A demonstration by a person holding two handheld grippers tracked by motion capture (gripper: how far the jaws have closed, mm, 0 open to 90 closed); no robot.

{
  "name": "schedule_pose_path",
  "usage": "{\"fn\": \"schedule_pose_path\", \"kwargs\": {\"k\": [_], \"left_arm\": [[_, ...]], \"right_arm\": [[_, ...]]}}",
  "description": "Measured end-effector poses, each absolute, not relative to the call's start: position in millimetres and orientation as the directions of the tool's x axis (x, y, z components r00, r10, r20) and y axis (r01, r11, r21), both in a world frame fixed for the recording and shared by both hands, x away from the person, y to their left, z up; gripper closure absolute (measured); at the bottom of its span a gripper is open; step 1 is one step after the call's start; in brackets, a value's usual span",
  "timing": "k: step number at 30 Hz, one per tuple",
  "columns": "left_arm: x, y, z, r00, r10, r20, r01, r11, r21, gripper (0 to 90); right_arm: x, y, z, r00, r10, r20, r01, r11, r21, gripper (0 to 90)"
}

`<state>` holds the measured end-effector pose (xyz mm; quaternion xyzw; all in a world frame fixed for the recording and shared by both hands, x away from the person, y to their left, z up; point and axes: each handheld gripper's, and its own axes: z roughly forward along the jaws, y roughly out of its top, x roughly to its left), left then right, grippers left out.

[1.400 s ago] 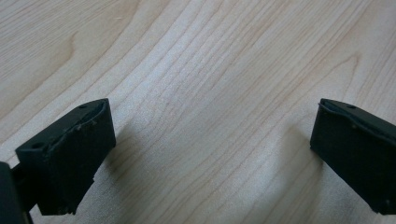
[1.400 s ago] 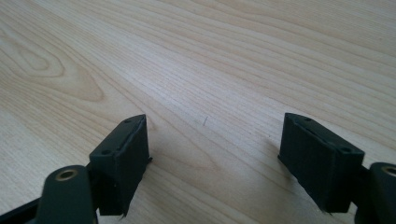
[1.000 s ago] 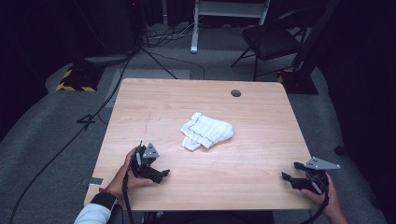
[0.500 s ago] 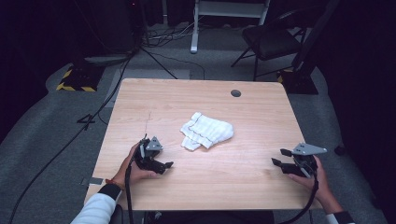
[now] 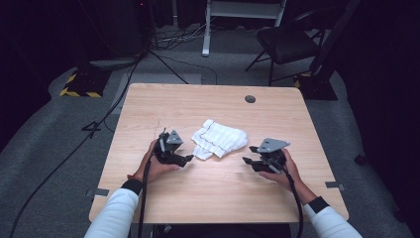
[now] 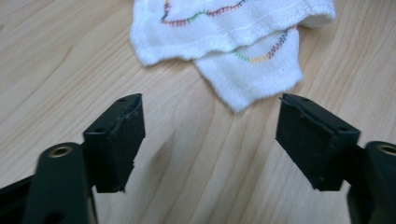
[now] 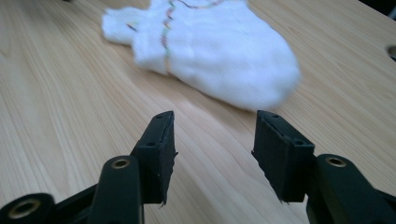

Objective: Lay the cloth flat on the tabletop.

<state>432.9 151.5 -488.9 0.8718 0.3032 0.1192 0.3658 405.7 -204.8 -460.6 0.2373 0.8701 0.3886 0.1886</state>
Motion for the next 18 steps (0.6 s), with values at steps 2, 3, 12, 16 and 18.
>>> {"fn": "schedule_pose_path", "kwargs": {"k": [2, 3, 12, 16, 18], "left_arm": [[437.6, 142.4, -489.9, 0.798, 0.601, -0.035, 0.451, -0.559, 0.696, 25.8], [440.8, 135.8, -489.5, 0.809, 0.586, -0.039, 0.443, -0.564, 0.697, 28.2], [450.3, 121.9, -498.0, 0.819, 0.573, -0.031, 0.435, -0.585, 0.685, 35.1], [454.5, 118.9, -497.2, 0.826, 0.560, -0.058, 0.437, -0.573, 0.694, 43.5], [455.9, 117.4, -496.9, 0.837, 0.544, -0.058, 0.425, -0.579, 0.696, 52.4]], "right_arm": [[407.8, -188.8, -463.2, -0.826, 0.543, -0.148, 0.251, 0.590, 0.767, 48.7], [409.1, -179.5, -465.3, -0.837, 0.529, -0.143, 0.247, 0.597, 0.764, 48.6], [422.4, -131.7, -478.0, -0.849, 0.504, -0.155, 0.237, 0.627, 0.742, 46.1], [428.7, -120.8, -485.8, -0.839, 0.516, -0.173, 0.244, 0.640, 0.728, 47.5], [428.8, -115.9, -489.9, -0.826, 0.521, -0.214, 0.239, 0.668, 0.705, 54.2]]}}
